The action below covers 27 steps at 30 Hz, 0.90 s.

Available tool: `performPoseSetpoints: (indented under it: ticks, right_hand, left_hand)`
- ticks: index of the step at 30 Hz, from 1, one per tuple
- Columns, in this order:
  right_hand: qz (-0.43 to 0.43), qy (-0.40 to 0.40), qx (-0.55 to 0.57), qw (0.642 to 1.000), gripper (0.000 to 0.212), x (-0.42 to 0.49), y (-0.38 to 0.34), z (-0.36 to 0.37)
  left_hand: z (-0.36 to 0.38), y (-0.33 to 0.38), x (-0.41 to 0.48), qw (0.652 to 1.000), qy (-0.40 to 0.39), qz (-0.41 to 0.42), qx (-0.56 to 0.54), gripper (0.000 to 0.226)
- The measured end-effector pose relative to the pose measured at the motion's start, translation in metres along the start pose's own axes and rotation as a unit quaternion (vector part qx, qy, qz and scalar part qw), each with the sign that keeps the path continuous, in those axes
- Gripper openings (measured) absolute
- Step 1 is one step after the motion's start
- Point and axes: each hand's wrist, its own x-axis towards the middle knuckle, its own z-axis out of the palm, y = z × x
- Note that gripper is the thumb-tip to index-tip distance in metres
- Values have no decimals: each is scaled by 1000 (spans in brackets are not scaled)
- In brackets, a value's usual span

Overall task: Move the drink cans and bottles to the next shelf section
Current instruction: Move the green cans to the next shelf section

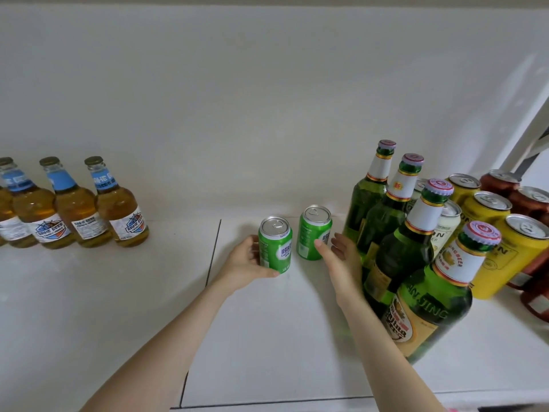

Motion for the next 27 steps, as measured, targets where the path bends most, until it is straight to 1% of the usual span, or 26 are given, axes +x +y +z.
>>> performPoseSetpoints:
  ticks: [3,6,11,15,18,22,27]
  right_hand:
    - [-12,-4,-14,1000,57,-18,4,-6]
    - [-29,-42,-30,998,51,-35,4,-11]
    - [-54,-121,-37,990,54,-62,-4,-15]
    - [-65,-152,-33,986,57,-78,-8,-22]
    - [-73,-158,-21,984,51,-86,-7,-32]
    - [-75,-136,1,988,45,-89,-2,-44]
    - [-87,-111,0,990,38,-83,1,-50]
  left_hand:
    - [1,-2,-2,1000,2,8,16,72]
    - [4,-3,-12,1000,-4,10,20,71]
    - [15,-9,-37,1000,-18,9,8,71]
    - [31,-12,-53,999,-34,3,-6,72]
    - [45,-14,-60,999,-48,4,-13,73]
    - [61,-14,-61,998,-67,15,-6,73]
    - [73,-8,-51,997,-79,26,8,70]
